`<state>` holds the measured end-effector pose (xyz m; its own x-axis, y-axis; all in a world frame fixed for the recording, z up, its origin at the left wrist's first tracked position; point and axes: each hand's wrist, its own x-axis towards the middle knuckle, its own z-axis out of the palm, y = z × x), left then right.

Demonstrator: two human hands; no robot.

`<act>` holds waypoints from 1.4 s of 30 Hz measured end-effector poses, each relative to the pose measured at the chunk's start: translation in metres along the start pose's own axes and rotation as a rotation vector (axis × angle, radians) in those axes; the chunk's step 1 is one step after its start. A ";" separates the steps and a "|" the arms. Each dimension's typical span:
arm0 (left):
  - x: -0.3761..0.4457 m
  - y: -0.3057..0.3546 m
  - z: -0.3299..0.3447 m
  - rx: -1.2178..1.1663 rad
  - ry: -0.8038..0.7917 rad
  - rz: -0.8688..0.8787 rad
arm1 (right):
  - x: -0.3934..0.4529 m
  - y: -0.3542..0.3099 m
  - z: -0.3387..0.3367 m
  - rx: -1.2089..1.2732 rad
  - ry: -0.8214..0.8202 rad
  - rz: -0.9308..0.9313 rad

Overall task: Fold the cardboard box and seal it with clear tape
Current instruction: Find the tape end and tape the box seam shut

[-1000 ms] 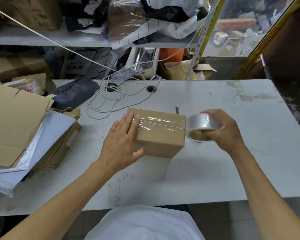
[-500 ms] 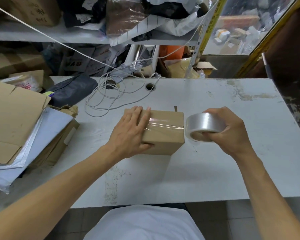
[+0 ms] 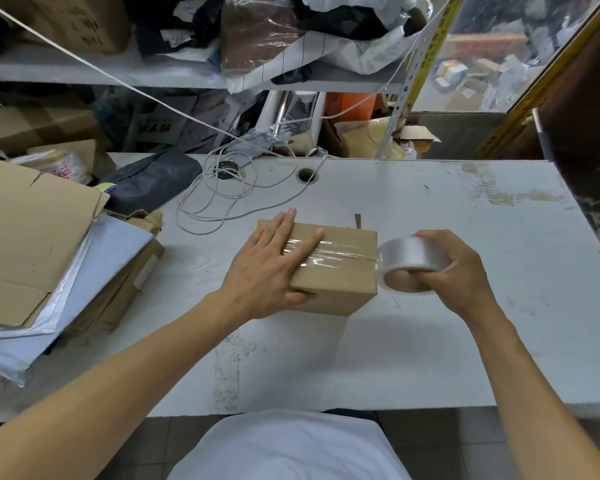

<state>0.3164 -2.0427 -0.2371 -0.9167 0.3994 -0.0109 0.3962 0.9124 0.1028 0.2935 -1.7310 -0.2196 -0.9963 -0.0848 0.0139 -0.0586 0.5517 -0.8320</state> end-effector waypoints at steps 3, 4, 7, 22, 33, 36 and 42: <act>0.000 0.000 -0.001 0.029 0.000 0.008 | -0.001 -0.001 -0.001 0.000 0.016 -0.007; 0.000 0.003 -0.001 0.045 0.002 0.022 | -0.001 -0.002 0.000 -0.002 0.019 -0.014; 0.004 0.010 0.001 0.107 0.004 0.107 | -0.001 -0.002 0.001 -0.002 0.035 -0.026; 0.016 0.049 0.001 0.134 -0.065 0.226 | 0.004 0.002 0.000 -0.017 0.001 -0.074; 0.039 0.078 -0.001 -0.004 0.015 0.136 | 0.005 0.000 0.007 0.021 -0.074 -0.077; 0.047 0.082 0.000 -0.014 -0.065 0.016 | 0.009 0.000 0.014 0.038 -0.083 -0.100; 0.047 0.073 0.000 0.001 -0.064 -0.114 | 0.030 -0.002 0.024 0.043 -0.137 -0.149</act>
<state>0.3022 -1.9572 -0.2305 -0.9506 0.2982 -0.0860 0.2899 0.9522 0.0967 0.2656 -1.7545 -0.2311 -0.9587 -0.2769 0.0657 -0.1993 0.4885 -0.8495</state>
